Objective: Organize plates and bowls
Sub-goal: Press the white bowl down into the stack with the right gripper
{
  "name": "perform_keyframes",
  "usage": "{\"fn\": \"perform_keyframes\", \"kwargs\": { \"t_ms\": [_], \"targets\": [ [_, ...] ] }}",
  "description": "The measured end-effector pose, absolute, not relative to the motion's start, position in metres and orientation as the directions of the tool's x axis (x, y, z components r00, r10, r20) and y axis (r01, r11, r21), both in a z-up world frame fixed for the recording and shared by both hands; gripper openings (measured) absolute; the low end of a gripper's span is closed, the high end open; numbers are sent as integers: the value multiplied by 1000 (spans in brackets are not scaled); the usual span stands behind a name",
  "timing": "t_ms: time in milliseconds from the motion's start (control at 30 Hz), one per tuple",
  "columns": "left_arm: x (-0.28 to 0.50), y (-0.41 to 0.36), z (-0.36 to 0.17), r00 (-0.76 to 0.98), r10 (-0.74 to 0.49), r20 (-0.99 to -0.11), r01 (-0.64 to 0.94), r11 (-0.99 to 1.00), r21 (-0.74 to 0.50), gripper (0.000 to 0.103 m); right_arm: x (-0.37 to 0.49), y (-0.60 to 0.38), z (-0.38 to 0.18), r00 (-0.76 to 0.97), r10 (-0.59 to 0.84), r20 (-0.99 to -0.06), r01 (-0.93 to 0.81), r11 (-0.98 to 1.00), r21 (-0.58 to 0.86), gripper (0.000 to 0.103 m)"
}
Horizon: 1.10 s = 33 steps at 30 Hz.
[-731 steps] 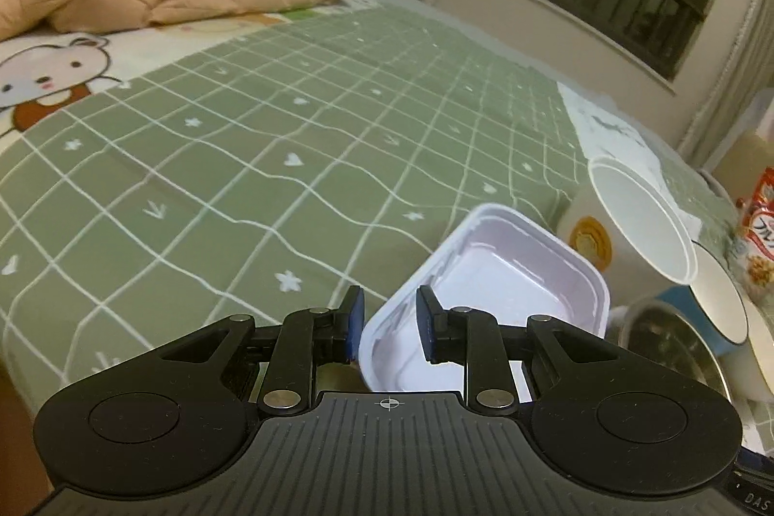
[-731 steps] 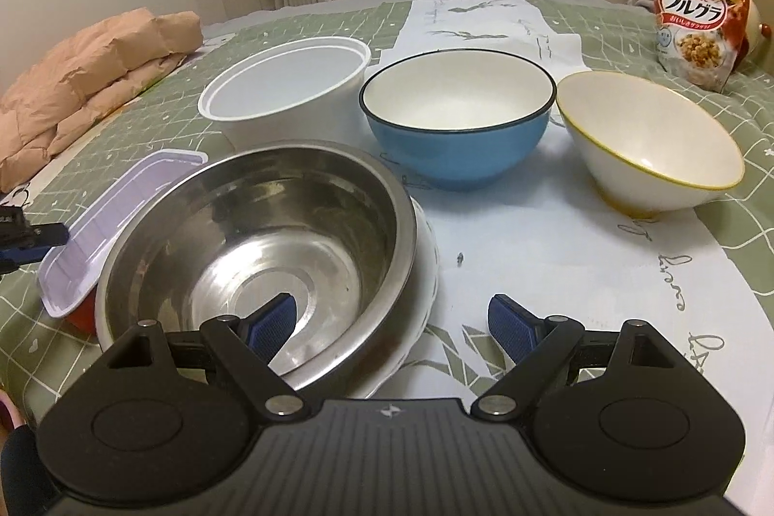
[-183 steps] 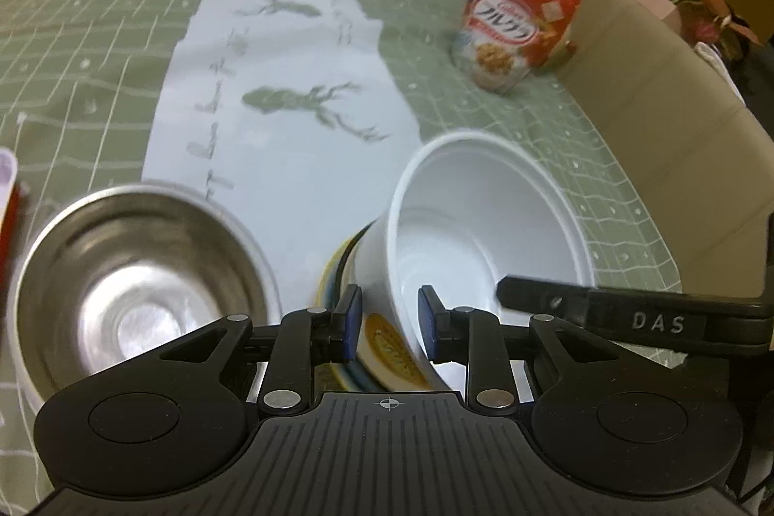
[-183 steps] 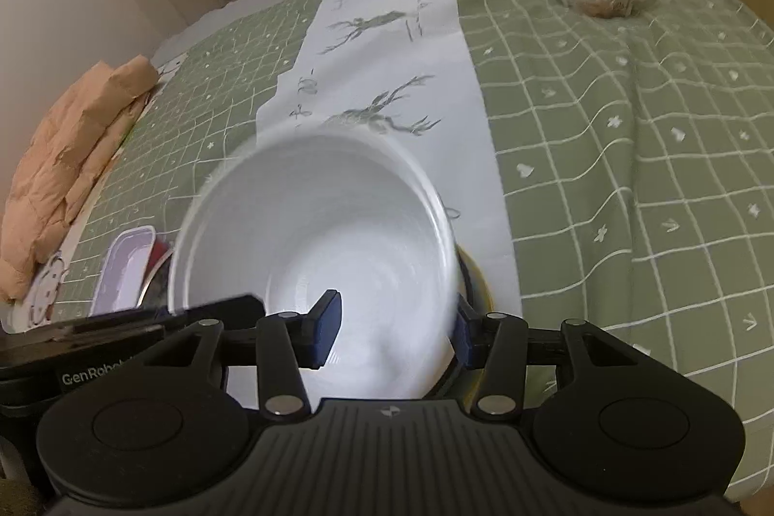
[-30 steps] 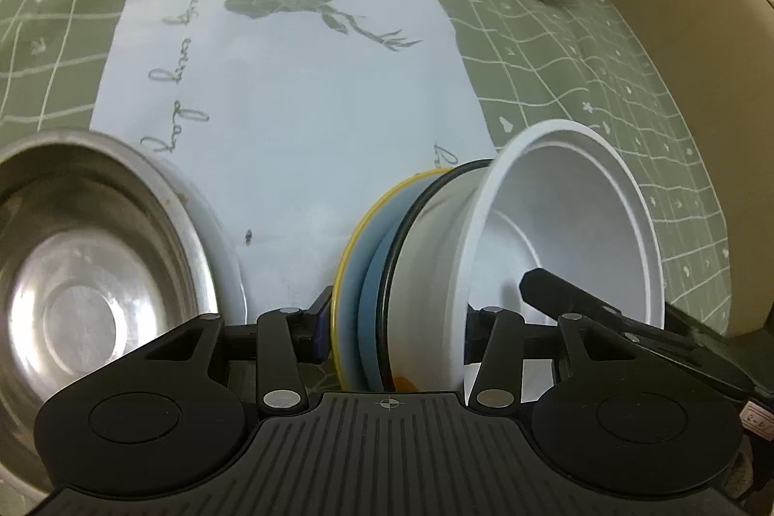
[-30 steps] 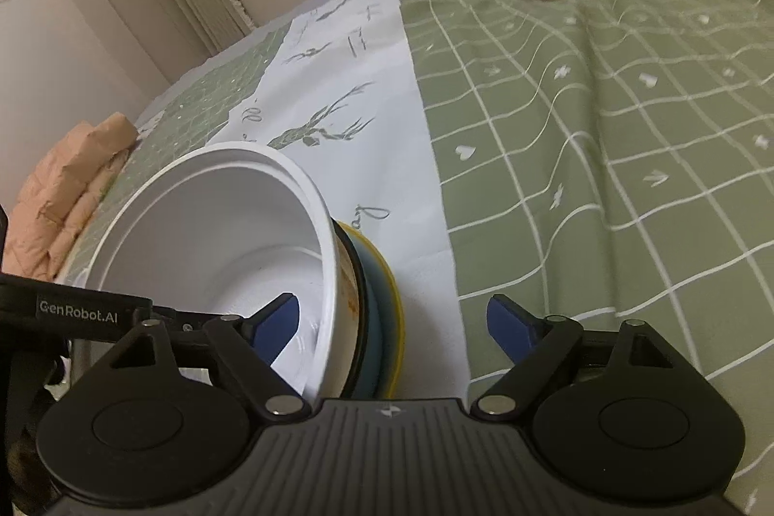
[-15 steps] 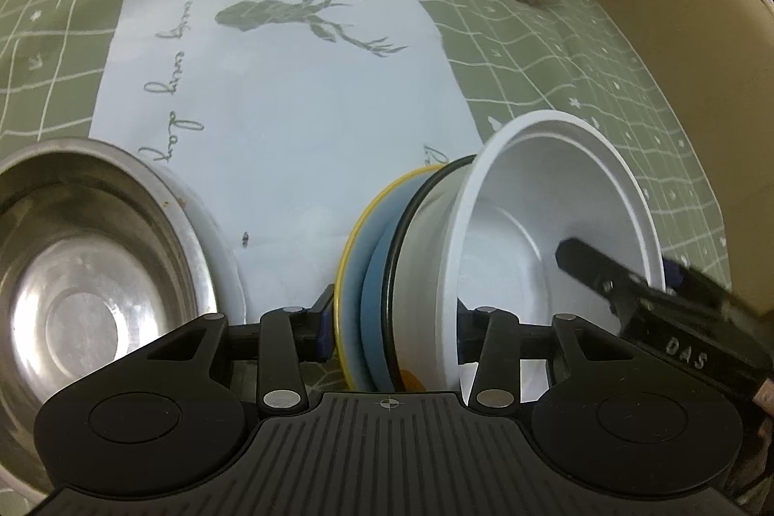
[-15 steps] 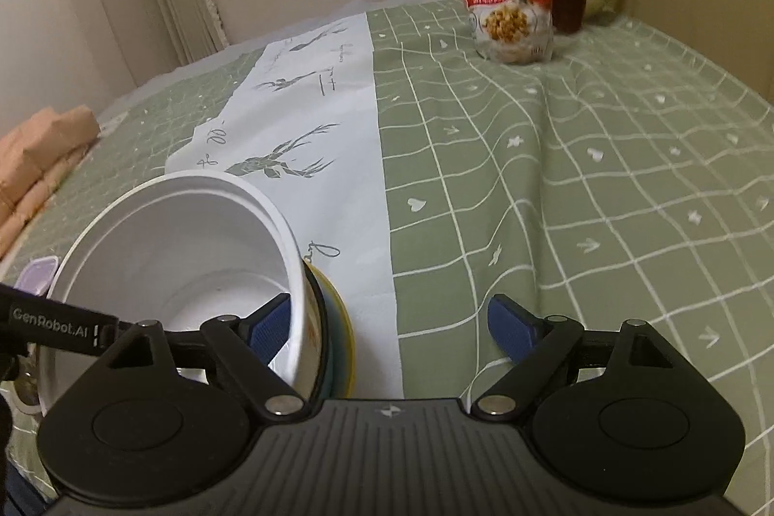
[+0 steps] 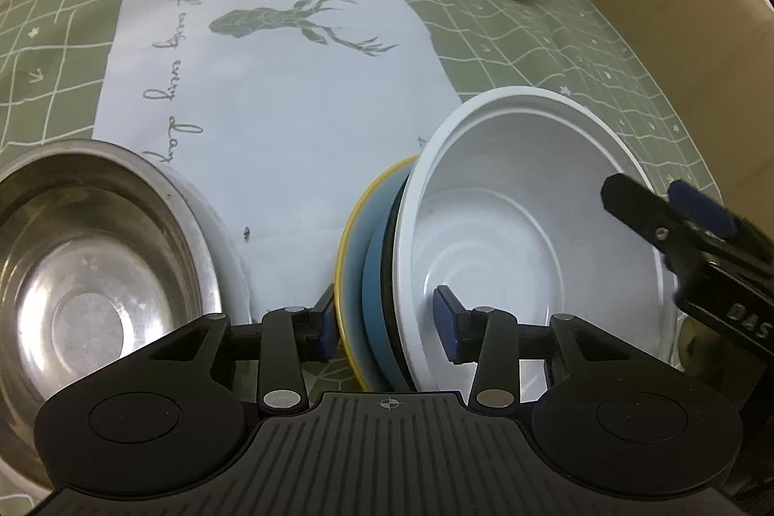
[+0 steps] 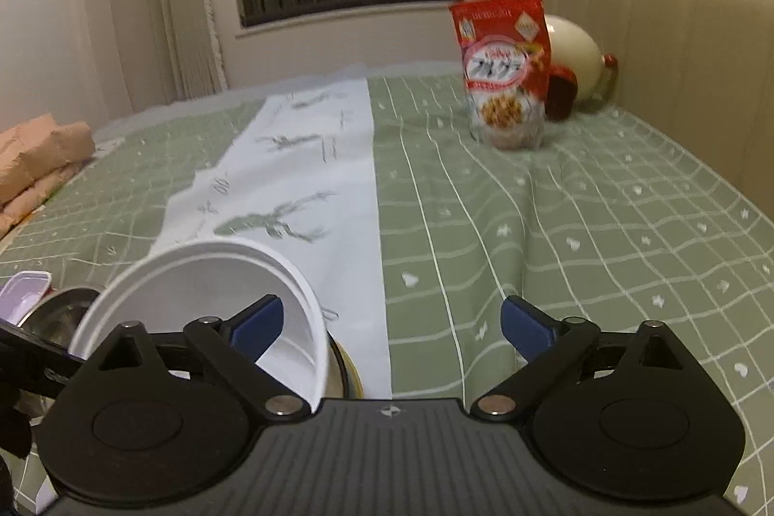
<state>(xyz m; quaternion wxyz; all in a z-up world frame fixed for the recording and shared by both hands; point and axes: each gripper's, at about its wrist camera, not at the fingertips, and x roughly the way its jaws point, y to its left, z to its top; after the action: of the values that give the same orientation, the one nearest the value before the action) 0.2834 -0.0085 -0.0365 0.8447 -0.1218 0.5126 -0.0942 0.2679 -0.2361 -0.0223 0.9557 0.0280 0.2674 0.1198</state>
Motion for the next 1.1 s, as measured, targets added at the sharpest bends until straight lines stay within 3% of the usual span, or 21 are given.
{"fn": "perform_keyframes", "kwargs": {
  "t_ms": [200, 333, 433, 500, 600, 1100],
  "targets": [
    [284, -1, -38, 458, -289, -841, -14, 943, -331, 33, 280, -243, -19, 732, 376, -568, -303, 927, 222, 100],
    [287, 3, -37, 440, -297, -848, -42, 936, -350, 32, 299, -250, -33, 655, 415, -632, -251, 908, 336, 98],
    [287, 5, -39, 431, -301, -850, -66, 930, -362, 32, 311, -246, -46, 588, 450, -672, -228, 890, 395, 85],
    [288, 10, -42, 418, -318, -851, -85, 919, -386, 32, 317, -240, -56, 535, 487, -690, -235, 871, 432, 69],
    [290, 13, -44, 405, -345, -847, -82, 909, -409, 33, 320, -232, -70, 468, 537, -702, -246, 842, 480, 63],
    [282, 7, -44, 403, -328, -854, -47, 925, -378, 37, 305, -216, -74, 408, 532, -742, -268, 846, 460, 63]
  ]
}}
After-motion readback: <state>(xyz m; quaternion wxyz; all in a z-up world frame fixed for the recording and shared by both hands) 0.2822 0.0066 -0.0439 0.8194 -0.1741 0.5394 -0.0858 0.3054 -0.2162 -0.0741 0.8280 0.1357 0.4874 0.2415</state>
